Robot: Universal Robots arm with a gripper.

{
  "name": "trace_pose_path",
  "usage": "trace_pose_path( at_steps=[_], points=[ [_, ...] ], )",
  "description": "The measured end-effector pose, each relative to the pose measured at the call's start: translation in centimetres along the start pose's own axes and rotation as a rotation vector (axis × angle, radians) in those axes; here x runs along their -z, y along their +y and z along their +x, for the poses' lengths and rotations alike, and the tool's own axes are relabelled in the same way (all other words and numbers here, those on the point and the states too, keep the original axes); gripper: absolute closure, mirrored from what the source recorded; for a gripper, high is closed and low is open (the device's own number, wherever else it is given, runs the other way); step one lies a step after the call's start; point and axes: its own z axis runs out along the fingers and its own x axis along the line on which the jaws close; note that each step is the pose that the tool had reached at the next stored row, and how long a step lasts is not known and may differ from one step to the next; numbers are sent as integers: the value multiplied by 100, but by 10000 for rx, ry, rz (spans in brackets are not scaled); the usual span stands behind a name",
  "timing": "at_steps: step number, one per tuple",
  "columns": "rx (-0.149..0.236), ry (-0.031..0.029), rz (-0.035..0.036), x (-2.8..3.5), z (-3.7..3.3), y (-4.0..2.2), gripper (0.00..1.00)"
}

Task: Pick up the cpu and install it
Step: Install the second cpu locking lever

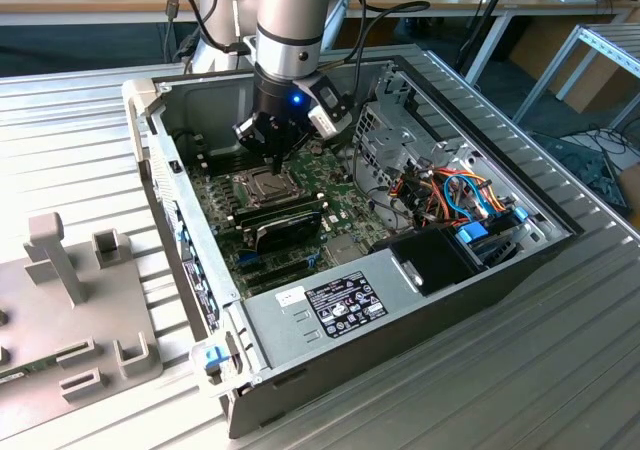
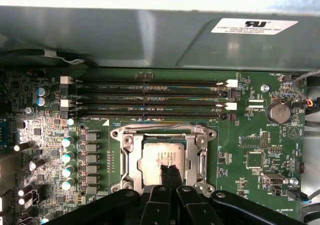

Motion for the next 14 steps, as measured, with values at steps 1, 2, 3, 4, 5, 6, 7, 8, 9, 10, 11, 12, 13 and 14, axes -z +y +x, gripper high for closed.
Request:
trace_pose_path(
  at_steps=[1,2,3,4,5,6,7,8,9,10,11,12,13,14],
  points=[
    [0,-1,-1,1,0,0,89],
    [0,0,1,5,0,-1,89],
    [0,0,1,23,-1,-1,89],
    [0,0,0,36,-1,-1,89],
    [0,-1,-1,46,-1,-1,89],
    [0,-1,-2,52,-2,-1,89],
    [0,-2,-3,52,-2,-1,89],
    [0,-2,-2,53,-2,-1,89],
    [0,-1,-1,55,-2,-1,89],
    [1,0,0,55,-2,-2,89],
    [2,1,2,56,-2,-5,89],
    [2,1,2,55,-2,-9,89],
    [1,0,0,55,-2,-16,89],
    [1,0,1,55,-2,-24,89]
  ],
)
